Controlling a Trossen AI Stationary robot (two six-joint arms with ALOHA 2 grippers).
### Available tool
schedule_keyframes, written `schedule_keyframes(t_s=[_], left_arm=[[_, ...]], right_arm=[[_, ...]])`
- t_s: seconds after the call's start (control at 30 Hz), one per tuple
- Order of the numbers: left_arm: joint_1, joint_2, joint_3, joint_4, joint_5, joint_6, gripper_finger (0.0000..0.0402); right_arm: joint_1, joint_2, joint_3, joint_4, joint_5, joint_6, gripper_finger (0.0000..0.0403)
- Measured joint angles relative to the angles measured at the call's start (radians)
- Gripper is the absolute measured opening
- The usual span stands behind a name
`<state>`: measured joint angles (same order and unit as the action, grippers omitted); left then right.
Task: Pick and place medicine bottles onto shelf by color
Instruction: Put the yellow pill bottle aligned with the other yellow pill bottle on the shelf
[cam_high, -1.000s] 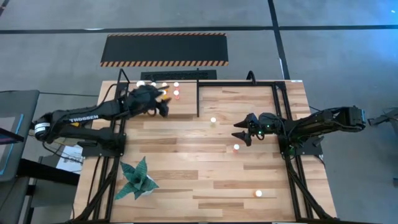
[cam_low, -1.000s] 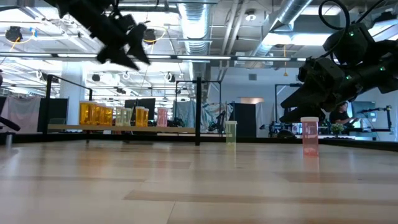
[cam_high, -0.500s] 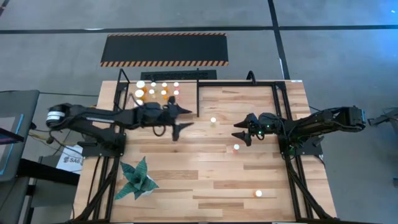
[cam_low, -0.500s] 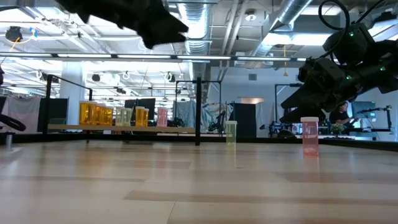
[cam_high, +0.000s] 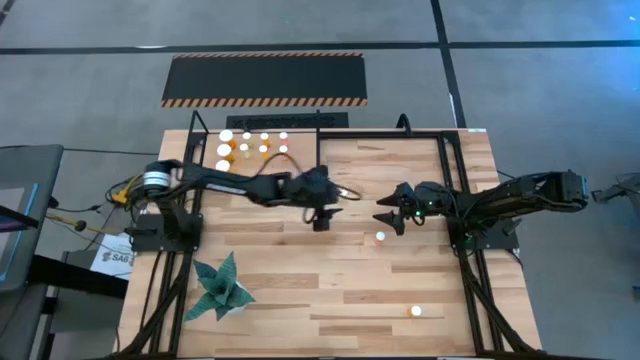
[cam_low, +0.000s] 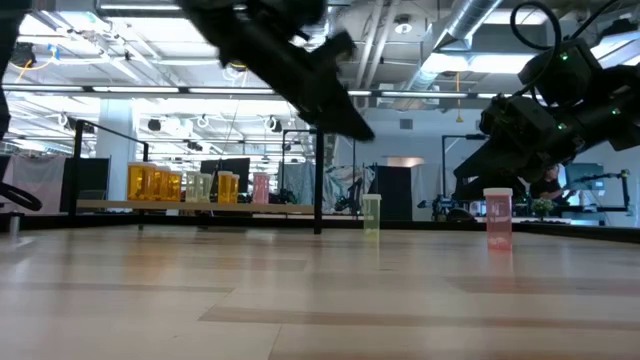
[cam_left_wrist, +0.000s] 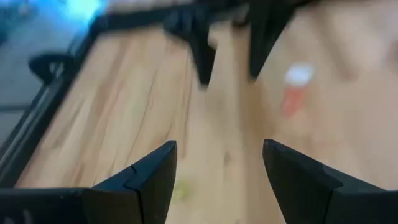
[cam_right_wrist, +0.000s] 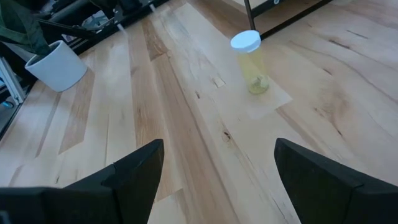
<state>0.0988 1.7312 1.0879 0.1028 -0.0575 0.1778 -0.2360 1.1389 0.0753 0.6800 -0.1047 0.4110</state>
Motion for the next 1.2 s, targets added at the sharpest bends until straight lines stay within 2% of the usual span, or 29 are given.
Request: schedule_keyframes(t_s=[0.1, 0.2, 0.33, 0.47, 0.7, 0.97, 1.2], left_arm=[[0.011, 0.100, 0.143, -0.194, -0.040, 0.047, 0.0226], [0.034, 0.175, 0.252, -0.303, -0.025, 0.072, 0.0226], [0.063, 0.240, 0.331, -0.330, 0.010, 0.093, 0.0226], [0.084, 0.268, 0.361, -0.337, 0.000, 0.088, 0.0231], [0.093, 0.284, 0.372, -0.350, -0.008, 0.048, 0.0262], [0.088, 0.284, 0.373, -0.373, -0.004, 0.196, 0.0270], [0.091, 0.284, 0.385, -0.418, 0.007, 0.232, 0.0270]], right_arm=[[0.000, 0.000, 0.000, -0.004, 0.000, 0.000, 0.0327], [0.000, 0.000, 0.000, -0.007, 0.000, 0.000, 0.0327], [0.000, 0.000, 0.000, -0.019, 0.000, 0.000, 0.0327], [0.000, 0.000, 0.000, -0.025, 0.000, 0.000, 0.0327], [0.000, 0.000, 0.000, -0.033, 0.000, 0.000, 0.0327], [0.000, 0.000, 0.000, -0.033, 0.000, 0.000, 0.0327], [0.000, 0.000, 0.000, -0.034, 0.000, 0.000, 0.0327]])
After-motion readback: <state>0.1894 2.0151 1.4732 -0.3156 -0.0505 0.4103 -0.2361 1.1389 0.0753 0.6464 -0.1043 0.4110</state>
